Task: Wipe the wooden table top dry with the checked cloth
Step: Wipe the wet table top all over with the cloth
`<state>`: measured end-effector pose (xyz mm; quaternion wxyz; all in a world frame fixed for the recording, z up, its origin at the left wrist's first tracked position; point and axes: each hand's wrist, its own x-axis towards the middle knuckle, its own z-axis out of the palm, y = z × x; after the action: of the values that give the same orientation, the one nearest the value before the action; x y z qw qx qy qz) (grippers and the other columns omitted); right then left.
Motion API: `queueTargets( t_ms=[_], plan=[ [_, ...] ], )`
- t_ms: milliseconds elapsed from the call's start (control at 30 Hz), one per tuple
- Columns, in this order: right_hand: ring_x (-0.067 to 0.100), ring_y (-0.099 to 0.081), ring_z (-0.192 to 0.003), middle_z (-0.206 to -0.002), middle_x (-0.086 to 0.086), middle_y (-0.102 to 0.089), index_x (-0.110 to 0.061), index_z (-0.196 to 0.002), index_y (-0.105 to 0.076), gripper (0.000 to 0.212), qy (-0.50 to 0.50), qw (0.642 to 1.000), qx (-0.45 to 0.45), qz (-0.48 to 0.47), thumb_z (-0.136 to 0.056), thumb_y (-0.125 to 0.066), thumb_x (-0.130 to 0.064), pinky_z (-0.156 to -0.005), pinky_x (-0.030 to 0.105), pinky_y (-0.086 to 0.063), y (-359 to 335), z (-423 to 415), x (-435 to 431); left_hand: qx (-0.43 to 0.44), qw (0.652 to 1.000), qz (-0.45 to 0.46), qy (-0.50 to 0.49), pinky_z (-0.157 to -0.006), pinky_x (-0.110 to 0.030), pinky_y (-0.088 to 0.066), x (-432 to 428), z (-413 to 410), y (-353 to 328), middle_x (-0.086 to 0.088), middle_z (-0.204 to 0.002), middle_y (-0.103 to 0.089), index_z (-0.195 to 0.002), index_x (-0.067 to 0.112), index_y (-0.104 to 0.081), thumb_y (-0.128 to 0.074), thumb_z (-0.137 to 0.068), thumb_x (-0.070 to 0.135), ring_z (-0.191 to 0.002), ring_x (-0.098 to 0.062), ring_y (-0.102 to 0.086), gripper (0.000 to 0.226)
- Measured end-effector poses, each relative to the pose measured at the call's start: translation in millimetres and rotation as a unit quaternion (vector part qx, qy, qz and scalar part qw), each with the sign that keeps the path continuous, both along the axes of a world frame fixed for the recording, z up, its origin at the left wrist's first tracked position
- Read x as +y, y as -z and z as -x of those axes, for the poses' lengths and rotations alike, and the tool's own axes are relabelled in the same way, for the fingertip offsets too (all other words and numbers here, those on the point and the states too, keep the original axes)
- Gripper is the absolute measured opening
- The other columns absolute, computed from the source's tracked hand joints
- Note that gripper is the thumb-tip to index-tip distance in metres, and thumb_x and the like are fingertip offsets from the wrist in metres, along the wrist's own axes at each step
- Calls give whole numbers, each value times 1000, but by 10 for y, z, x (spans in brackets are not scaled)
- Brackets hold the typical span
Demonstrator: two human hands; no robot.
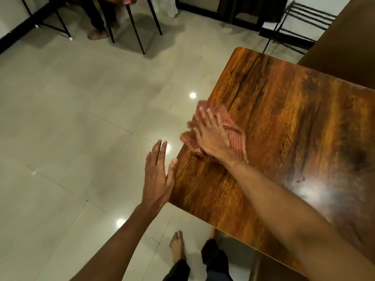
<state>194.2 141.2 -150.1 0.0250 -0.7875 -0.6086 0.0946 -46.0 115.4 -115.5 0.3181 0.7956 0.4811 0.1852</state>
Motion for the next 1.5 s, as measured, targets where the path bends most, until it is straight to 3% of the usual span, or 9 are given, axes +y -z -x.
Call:
queueTargets(
  t_ms=[100, 267, 500, 667, 733, 900, 1067, 1233, 1500],
  plan=[
    [32, 6, -161, -174, 11, 5, -19, -166, -3, 64, -43, 999, 5, 4, -110, -9, -49, -130, 57, -6, 16, 817, -610, -14, 1000, 7, 2, -128, -35, -3, -122, 130, -44, 6, -169, -15, -160, 27, -18, -27, -105, 50, -155, -5, -8, 61],
    [23, 4, -162, -176, 3, 7, -24, -167, -1, 72, -80, 995, 51, -8, -108, -35, -48, -130, 53, -10, 81, 1571, -1449, -13, 1000, 13, 7, -128, -41, -7, -331, 249, -71, 3, -169, -17, -160, 24, -21, -24, -104, 50, -155, -8, -10, 61],
    [21, 0, -162, -176, -1, 3, -30, -167, -3, 60, 167, 985, 27, 15, -111, -9, -49, -130, 52, -12, -18, 803, -2596, -24, 998, 36, 56, -128, -37, -4, -617, -57, -254, 6, -169, -14, -160, 29, -17, -22, -101, 61, -156, -8, -9, 68],
    [22, 2, -162, -175, -1, 6, -30, -167, -2, 64, 287, 957, 39, 29, -108, -13, -53, -131, 54, -7, -25, 405, -3173, -31, 994, 40, 97, -123, -37, -6, -847, -463, -366, 8, -168, -17, -159, 33, -21, -21, -98, 66, -147, 10, 1, 70],
    [25, -2, -162, -175, 0, 5, -29, -167, -4, 68, 352, 934, 53, 22, -106, -13, -57, -130, 54, -6, -39, 171, -3347, -25, 992, 42, 115, -124, -38, -7, -891, -621, -394, 7, -168, -17, -159, 32, -21, -23, -98, 64, -147, 4, -4, 69],
    [27, -5, -162, -175, 5, -3, -24, -167, -10, 71, 324, 945, 34, 18, -106, -19, -60, -130, 54, -12, -19, -210, -3233, 1, 987, 49, 153, -127, -41, -4, -940, -1009, -384, 13, -168, -11, -159, 33, -18, -23, -98, 62, -152, -2, -3, 68],
    [28, 5, -162, -175, 3, 7, -26, -167, -3, 71, 353, 933, 56, 27, -108, -22, -61, -131, 52, 0, -54, -924, -2795, 26, 982, 54, 177, -128, -40, -2, -881, -1492, -363, 14, -168, -9, -160, 34, -16, -25, -99, 60, -155, -6, -4, 67],
    [24, 11, -161, -175, 1, 11, -30, -167, -1, 72, 250, 966, 64, 14, -105, -14, -65, -131, 52, -2, 9, -1383, -2376, 48, 981, 48, 184, -128, -41, -2, -684, -2083, -364, 12, -169, -6, -160, 33, -14, -25, -100, 60, -156, -8, -3, 67],
    [26, 7, -162, -175, 3, 9, -27, -167, -3, 74, 249, 967, 44, 7, -105, -14, -66, -130, 51, 5, 29, -2632, -1587, 45, 985, 44, 161, -128, -42, -4, -233, -2707, -273, 14, -168, -5, -159, 37, -10, -23, -99, 62, -152, 3, 5, 67]
  ],
)
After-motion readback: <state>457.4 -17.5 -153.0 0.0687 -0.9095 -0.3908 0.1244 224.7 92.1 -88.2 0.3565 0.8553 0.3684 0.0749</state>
